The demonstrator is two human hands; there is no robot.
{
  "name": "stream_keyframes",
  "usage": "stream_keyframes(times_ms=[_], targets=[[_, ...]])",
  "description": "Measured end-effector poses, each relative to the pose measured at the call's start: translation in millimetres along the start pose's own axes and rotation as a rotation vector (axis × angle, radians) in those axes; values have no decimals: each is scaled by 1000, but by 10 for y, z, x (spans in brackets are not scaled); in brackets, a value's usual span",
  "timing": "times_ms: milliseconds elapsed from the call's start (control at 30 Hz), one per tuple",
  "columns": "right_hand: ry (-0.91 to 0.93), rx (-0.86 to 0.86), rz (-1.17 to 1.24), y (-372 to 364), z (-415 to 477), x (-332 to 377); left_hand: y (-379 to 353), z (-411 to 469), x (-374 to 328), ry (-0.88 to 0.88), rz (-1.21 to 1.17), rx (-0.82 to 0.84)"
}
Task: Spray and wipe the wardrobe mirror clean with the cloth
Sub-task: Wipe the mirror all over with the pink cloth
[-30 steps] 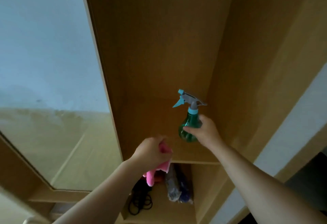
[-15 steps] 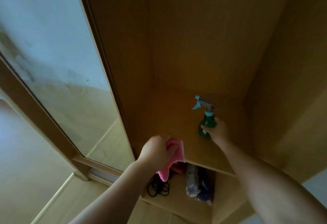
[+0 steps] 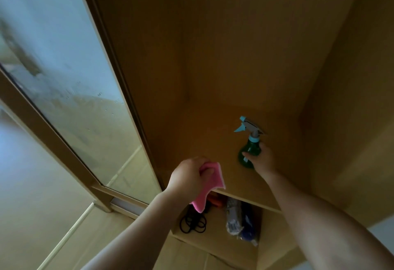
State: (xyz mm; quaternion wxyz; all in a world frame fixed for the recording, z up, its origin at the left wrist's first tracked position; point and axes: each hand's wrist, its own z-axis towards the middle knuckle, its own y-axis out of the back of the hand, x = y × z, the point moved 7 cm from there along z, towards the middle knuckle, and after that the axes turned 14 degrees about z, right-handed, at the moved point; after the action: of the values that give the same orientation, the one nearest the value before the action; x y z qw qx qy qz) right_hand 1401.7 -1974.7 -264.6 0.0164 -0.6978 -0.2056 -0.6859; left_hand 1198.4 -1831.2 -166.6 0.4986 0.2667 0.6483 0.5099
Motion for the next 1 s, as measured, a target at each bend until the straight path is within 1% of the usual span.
stream_keyframes(times_ms=[300, 433, 533, 600, 633, 667, 733, 800, 833, 900, 1000], targets=[[-15, 0, -2, 11, -46, 0, 72, -27, -61, -13, 13, -31], [-35, -52, -90, 146, -262, 42, 152, -66, -131, -25, 0, -23], [42, -43, -148, 233, -593, 183, 274, -78, -200, -46, -35, -31], [141, -19, -168, 300, -828, 457, 408, -94, -283, -75, -73, -50], [219, 2, -160, 331, -949, 650, 486, -104, -321, -83, -100, -61], [320, 29, -134, 353, -1075, 862, 573, -122, -356, -90, -125, -75], [588, 104, -53, 370, -1388, 1332, 771, -171, -424, -110, -162, -116], [840, 240, 0, 323, -1749, 1704, 965, -229, -481, -129, -195, -166], [931, 315, -24, 262, -1920, 1824, 1057, -260, -505, -141, -202, -196], [1050, 379, -170, 92, -2159, 1937, 1229, -324, -536, -160, -200, -256], [1069, 330, -321, -176, -2235, 1929, 1447, -393, -510, -164, -206, -319]])
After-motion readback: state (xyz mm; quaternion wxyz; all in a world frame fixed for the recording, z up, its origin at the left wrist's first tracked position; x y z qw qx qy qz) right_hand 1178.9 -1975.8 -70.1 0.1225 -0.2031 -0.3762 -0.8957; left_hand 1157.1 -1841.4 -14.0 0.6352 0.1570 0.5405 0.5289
